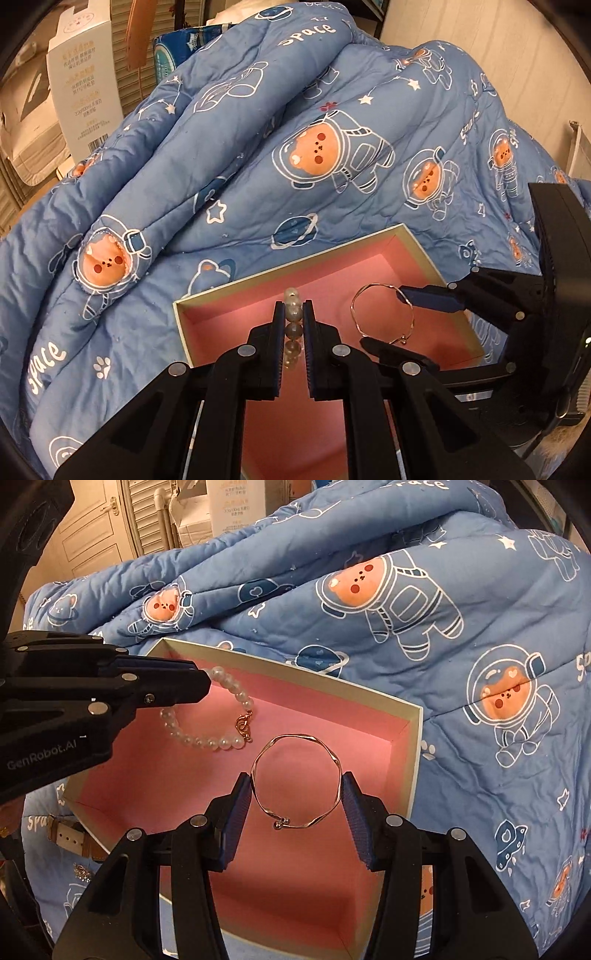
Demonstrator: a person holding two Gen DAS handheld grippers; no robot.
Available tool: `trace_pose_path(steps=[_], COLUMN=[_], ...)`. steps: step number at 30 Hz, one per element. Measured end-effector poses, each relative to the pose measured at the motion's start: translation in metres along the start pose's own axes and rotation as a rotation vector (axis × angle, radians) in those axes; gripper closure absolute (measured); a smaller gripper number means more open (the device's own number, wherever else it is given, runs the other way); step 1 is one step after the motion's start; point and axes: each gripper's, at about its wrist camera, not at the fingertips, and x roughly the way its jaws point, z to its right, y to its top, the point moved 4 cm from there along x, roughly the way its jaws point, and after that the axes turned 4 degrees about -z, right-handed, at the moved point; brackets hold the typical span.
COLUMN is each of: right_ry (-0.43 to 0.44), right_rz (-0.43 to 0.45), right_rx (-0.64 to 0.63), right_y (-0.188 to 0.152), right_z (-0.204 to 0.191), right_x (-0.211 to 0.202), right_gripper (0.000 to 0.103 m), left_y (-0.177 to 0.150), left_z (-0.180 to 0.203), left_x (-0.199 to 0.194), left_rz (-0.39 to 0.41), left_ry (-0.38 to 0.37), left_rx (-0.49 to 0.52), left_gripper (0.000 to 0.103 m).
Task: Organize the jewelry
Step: 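Carry both bracelets into the pink-lined box and open both tools, then lift both tools out of the box toward the remaining jewelry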
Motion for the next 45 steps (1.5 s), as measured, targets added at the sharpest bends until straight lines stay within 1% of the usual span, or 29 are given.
trace_pose_path(steps=[3,6,9,10,11,12,13,15,16,18,21,23,24,25,27,29,33,36,39,45], right_ry=[-0.004,-0.012,-0.038,-0.036,-0.038,-0.043,-0.045,-0.046,-0.056,-0.071,-0.074,-0.062,-0.055,-0.048,-0.031,-0.003,0.055,0.07,0.092,0.074], right_rz=[-0.016,-0.05,-0.064,-0.066,-0.066,-0.061,-0.06,-0.058,-0.055,-0.049,-0.007,0.03,0.051,0.071,0.11,0.137,0.174,0.183,0.184,0.187], right_rx=[-0.013,-0.026,-0.041,-0.045,-0.048,-0.052,-0.053,-0.051,-0.052,-0.065,-0.069,-0.054,-0.047,-0.041,-0.021,-0.002,0.042,0.072,0.108,0.134], right_y=[0.005,0.008,0.012,0.014,0.015,0.017,0.018,0.019,0.02,0.02,0.016,0.011,0.006,0.001,-0.012,-0.03,-0.065,-0.095,-0.128,-0.182], right_z=[-0.002,-0.003,-0.004,-0.005,-0.006,-0.007,-0.007,-0.008,-0.008,-0.008,-0.012,-0.013,-0.013,-0.014,-0.016,-0.017,-0.025,-0.037,-0.045,-0.067], right_x=[0.007,0.017,0.024,0.025,0.025,0.026,0.027,0.028,0.027,0.029,0.018,0.005,-0.003,-0.011,-0.027,-0.044,-0.07,-0.082,-0.09,-0.097], right_gripper=[0.053,0.053,0.052,0.052,0.052,0.052,0.051,0.049,0.043,0.037,0.037,0.035,0.032,0.029,0.029,0.029,0.027,0.027,0.027,0.027], left_y=[-0.001,-0.003,-0.006,-0.007,-0.008,-0.008,-0.008,-0.008,-0.008,-0.008,-0.01,-0.016,-0.023,-0.029,-0.043,-0.061,-0.101,-0.127,-0.155,-0.198], left_z=[-0.005,-0.007,-0.009,-0.01,-0.01,-0.011,-0.011,-0.011,-0.012,-0.012,-0.017,-0.019,-0.02,-0.022,-0.025,-0.029,-0.034,-0.036,-0.037,-0.026], left_x=[0.006,0.011,0.016,0.016,0.016,0.014,0.012,0.005,0.001,-0.011,-0.036,-0.055,-0.065,-0.074,-0.088,-0.097,-0.101,-0.097,-0.099,-0.101], left_rz=[-0.013,-0.024,-0.056,-0.061,-0.058,-0.05,-0.041,-0.018,-0.01,0.019,0.093,0.148,0.171,0.189,0.214,0.22,0.195,0.183,0.177,0.16], left_ry=[0.054,0.104,0.14,0.139,0.132,0.128,0.13,0.133,0.134,0.135,0.135,0.129,0.118,0.103,0.078,0.046,-0.009,-0.022,-0.026,-0.024], left_rx=[0.019,0.047,0.058,0.054,0.051,0.05,0.05,0.05,0.049,0.042,0.026,0.013,0.01,0.01,-0.003,-0.028,-0.09,-0.139,-0.164,-0.167], left_gripper=[0.094,0.094,0.093,0.09,0.081,0.075,0.067,0.062,0.058,0.053,0.041,0.031,0.029,0.025,0.02,0.016,0.016,0.016,0.016,0.016])
